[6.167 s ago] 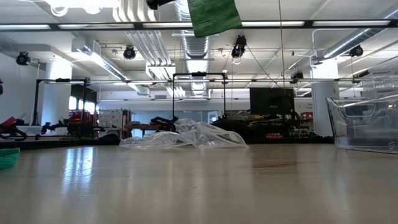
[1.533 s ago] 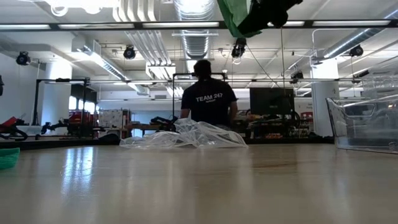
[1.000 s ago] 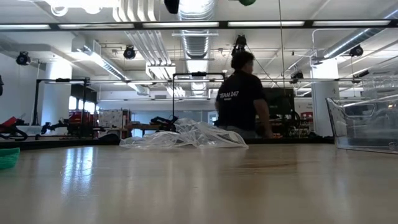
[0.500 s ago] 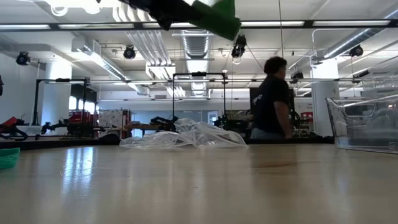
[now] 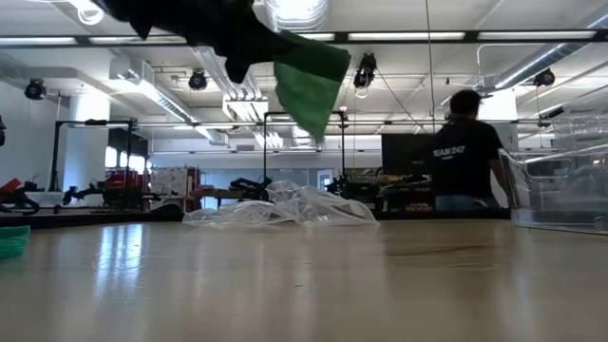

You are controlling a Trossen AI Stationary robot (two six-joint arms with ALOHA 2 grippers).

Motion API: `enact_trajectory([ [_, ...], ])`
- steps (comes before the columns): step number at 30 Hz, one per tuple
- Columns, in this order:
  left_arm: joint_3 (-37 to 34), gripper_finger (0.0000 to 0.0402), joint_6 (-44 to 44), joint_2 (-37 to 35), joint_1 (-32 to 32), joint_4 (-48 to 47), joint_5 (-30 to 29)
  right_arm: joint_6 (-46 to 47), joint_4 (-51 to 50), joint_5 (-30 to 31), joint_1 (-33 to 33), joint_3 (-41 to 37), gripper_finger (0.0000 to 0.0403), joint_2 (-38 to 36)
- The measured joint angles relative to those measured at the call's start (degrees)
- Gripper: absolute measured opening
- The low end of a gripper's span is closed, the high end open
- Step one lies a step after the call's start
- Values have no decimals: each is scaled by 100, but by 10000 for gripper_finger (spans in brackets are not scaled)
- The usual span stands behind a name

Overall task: Roll bandage
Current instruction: Roll the green bandage

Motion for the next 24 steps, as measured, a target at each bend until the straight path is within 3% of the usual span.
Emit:
enact_trajectory([
  [3, -475, 34, -700, -176, 406, 625, 646, 84, 141, -166, -65, -523, 122, 2],
  [5, -719, 34, -1102, -235, 624, 894, 690, 86, 522, -265, -81, -937, 118, 9],
  [12, -1044, 37, -2249, -282, 1032, 1145, 698, -237, 3603, -479, -86, -2459, 133, 84],
  [16, -1057, 39, -2796, -279, 1062, 1143, 697, -431, 4584, -633, -77, -3019, 157, 255],
  [20, -1025, 40, -3167, -279, 1060, 1147, 691, -570, 4835, -608, -84, -3317, 181, 346],
  [24, -897, 40, -2894, -279, 1060, 1173, 531, -484, 4850, -599, -78, -3354, 192, 436],
])
